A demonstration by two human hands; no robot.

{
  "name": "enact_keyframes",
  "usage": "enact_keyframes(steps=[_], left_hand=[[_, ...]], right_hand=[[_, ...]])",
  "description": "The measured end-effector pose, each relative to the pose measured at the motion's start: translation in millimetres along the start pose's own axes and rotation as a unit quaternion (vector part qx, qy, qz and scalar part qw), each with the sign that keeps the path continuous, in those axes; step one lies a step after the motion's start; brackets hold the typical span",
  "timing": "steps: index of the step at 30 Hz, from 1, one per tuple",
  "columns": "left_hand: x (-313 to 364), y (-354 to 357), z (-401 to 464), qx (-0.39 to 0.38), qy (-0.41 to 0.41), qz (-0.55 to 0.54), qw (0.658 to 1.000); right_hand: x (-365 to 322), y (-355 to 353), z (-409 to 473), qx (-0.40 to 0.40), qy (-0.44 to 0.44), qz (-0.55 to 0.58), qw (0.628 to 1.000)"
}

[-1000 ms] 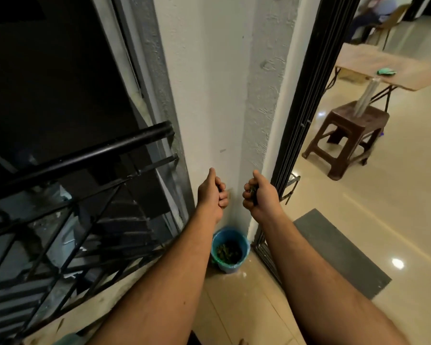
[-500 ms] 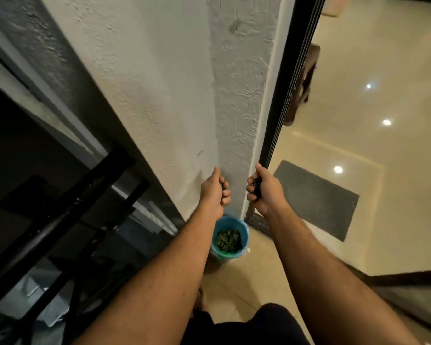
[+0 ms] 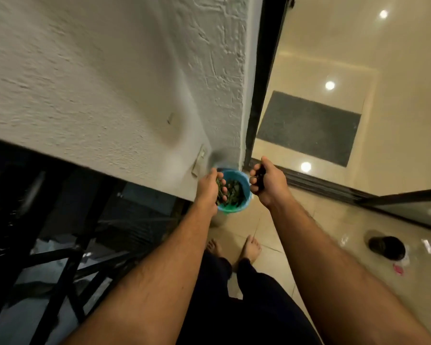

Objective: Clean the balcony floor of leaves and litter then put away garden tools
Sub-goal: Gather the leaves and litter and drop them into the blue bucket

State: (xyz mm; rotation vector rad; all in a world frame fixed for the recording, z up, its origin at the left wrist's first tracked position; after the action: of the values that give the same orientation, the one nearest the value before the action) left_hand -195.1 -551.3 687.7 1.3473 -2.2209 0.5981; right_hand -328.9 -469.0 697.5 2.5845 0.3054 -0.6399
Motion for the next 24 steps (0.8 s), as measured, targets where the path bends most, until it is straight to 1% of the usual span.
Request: enact_keyframes(steps=[4,8,10,14,19,24], left_hand=[[-20,8,34,0.014,-0.013,0.024,1.0],[-54,19,80,0.02,-0.042,0.068,0.997],[-74,25,104,0.015,-0.063,0.071,0.995],[-125,32,177,0.013,-0.107,0.063,0.992],[-179,32,268,0.022,-0.141,0.087,0.986],[-216,43,352,-0.001,-0.141,0.12,0.983]], right_hand=[[29,-23,38,0.038,0.02,0.005,0.999],[63,-50,89,0.077,0.014,-0.023,0.997],[77,-62,111,0.094,0.007,-0.017,0.995],[122,-96,174,0.123,0.013,0.001,0.992],[187,-134,254,0.151,0.035,-0.004,0.988],[236,-150,329,0.158,0.056,0.014,0.986]])
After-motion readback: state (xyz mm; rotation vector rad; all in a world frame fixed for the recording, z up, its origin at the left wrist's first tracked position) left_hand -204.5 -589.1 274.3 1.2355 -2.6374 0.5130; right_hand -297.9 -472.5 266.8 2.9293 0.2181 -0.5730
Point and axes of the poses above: each hand's wrist, its own z-axis towards the middle knuckle, its own y-axis out of the palm, x = y × z, the point moved 5 cm from there along z, towards the middle knuckle, and after that the axes turned 8 degrees about z, right-handed, at the moved point
